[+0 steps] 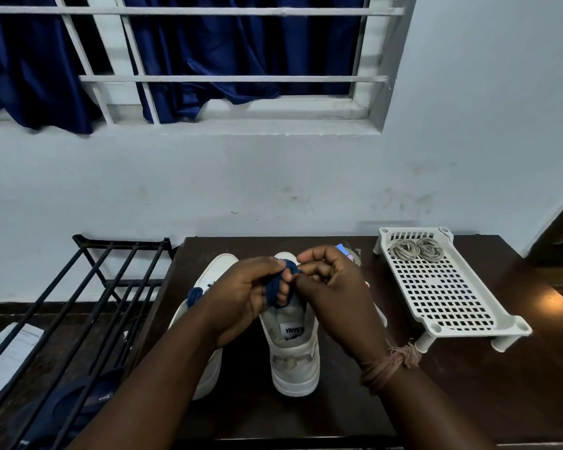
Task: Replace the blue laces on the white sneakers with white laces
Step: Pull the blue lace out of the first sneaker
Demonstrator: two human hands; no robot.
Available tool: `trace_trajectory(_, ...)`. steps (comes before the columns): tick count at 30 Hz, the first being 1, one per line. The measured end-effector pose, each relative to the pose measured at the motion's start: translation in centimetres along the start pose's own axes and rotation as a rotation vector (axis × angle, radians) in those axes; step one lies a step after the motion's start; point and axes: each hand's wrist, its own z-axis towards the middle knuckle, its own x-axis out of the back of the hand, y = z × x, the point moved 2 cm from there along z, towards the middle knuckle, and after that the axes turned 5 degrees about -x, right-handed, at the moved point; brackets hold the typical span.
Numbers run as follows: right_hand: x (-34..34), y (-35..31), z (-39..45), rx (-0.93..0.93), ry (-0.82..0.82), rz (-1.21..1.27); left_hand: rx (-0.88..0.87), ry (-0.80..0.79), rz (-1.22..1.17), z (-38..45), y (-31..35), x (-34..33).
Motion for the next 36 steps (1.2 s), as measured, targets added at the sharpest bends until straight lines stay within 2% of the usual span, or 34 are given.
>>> trace_trajectory(4, 0.0, -0.1, 0.2, 0.021, 0.007, 0.044, -0.017, -0.047, 0.087, 0.2, -0.3, -0.1)
trace_trajectory(9, 0.1, -0.4, 0.3, 0.065, 0.026, -0.012, -0.100, -0.014, 0.208, 0.2, -0.7, 0.0)
trace_trajectory(14, 0.7, -0.4, 0.4, 0.051, 0.062, -0.047, -0.114, 0.095, 0.265, 0.1, -0.9, 0.2)
trace_trajectory(22, 2.9, 0.5, 0.7, -0.091, 0.203, -0.095, -0.174, 0.398, 0.484, 0.7, -1.7, -0.5)
trace_trajectory(28, 7.1, 0.3, 1.3, -0.189, 0.334, -0.102, -0.121, 0.390, 0.546, 3.5, -2.8, -4.2)
trace_trajectory(34, 14.5, 1.1, 1.6, -0.278, 0.518, -0.229, 0.051, 0.273, 0.592, 8.8, -6.5, -10.2)
trace_trajectory(36, 17.1, 1.5, 1.6, -0.312, 0.529, -0.274, 0.128, 0.245, 0.594, 10.1, -8.3, -12.0)
